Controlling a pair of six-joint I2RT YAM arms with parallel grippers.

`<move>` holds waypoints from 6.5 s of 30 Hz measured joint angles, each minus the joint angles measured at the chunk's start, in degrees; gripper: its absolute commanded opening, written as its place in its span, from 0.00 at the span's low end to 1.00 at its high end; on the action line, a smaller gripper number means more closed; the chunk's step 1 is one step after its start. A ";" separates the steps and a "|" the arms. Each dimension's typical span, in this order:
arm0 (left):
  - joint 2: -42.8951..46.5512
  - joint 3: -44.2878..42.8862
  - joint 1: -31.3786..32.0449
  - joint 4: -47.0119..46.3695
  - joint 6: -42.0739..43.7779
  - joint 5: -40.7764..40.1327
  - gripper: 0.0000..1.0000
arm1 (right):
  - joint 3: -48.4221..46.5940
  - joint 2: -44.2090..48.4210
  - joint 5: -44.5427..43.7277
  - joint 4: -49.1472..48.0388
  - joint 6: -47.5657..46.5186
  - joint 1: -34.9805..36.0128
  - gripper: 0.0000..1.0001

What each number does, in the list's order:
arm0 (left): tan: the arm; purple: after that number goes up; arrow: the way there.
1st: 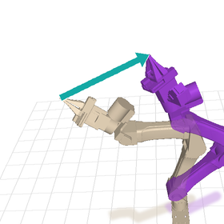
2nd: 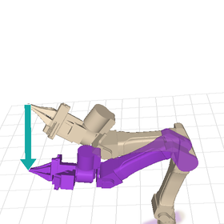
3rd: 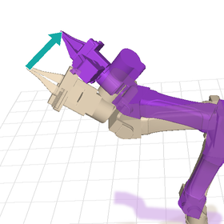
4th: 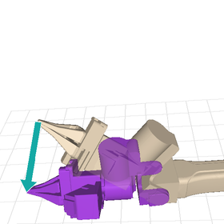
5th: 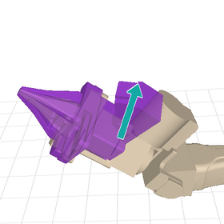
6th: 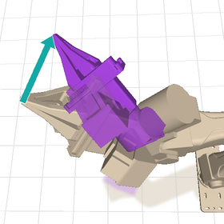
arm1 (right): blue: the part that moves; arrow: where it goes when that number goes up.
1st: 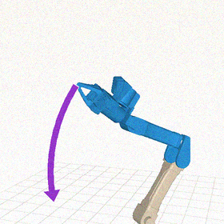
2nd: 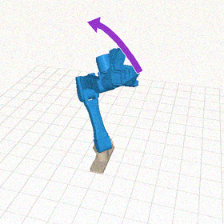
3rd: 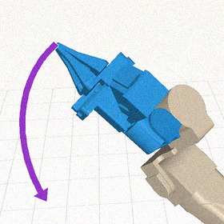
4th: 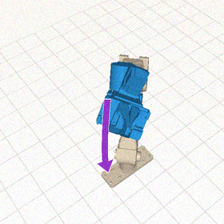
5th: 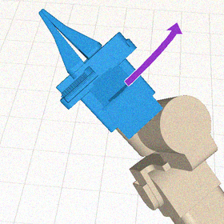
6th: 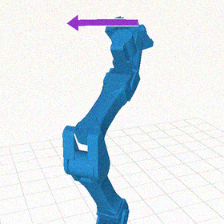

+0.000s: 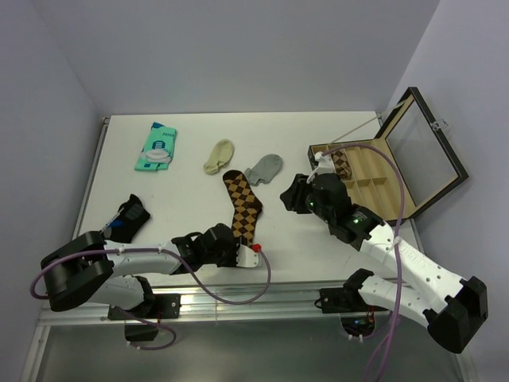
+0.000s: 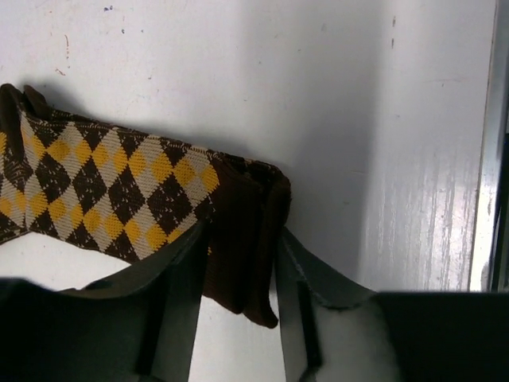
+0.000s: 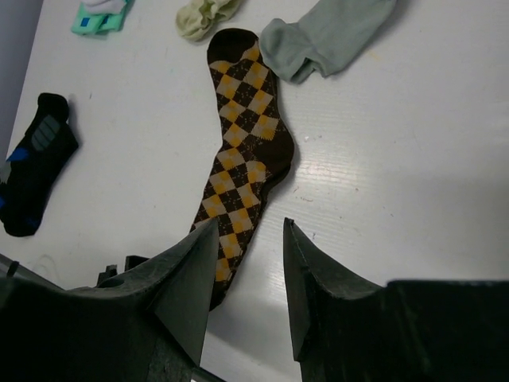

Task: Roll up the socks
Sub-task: Roll the sock at the center of the board.

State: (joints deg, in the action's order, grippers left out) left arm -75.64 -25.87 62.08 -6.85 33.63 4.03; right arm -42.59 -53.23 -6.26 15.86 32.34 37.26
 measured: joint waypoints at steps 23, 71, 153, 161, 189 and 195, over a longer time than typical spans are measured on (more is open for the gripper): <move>-9.14 -21.49 -11.13 26.93 -1.18 22.45 0.00 | 6.16 10.51 0.35 -1.09 -0.63 0.02 0.41; -49.59 -51.63 -27.96 71.60 8.48 51.58 0.00 | 18.88 -25.07 -17.62 -38.45 -9.29 40.37 0.54; 1.57 -15.34 -29.11 21.97 -4.59 25.55 0.56 | 7.32 -40.28 29.64 -27.04 13.03 7.52 0.00; 10.86 -1.55 -10.29 8.87 -1.36 10.25 0.68 | 1.07 -43.41 36.13 -15.63 12.76 3.54 0.00; -0.42 9.01 8.02 -21.27 7.65 -7.87 0.66 | -3.15 -45.59 40.63 -5.03 8.94 -0.44 0.00; -4.11 5.95 4.79 -21.33 7.69 -6.03 0.59 | -3.15 -45.59 40.89 -4.66 8.26 -0.63 0.00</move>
State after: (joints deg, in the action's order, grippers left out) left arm -79.75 -19.92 66.87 -28.18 41.32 -2.00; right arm -45.74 -98.83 34.63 11.20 40.60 36.62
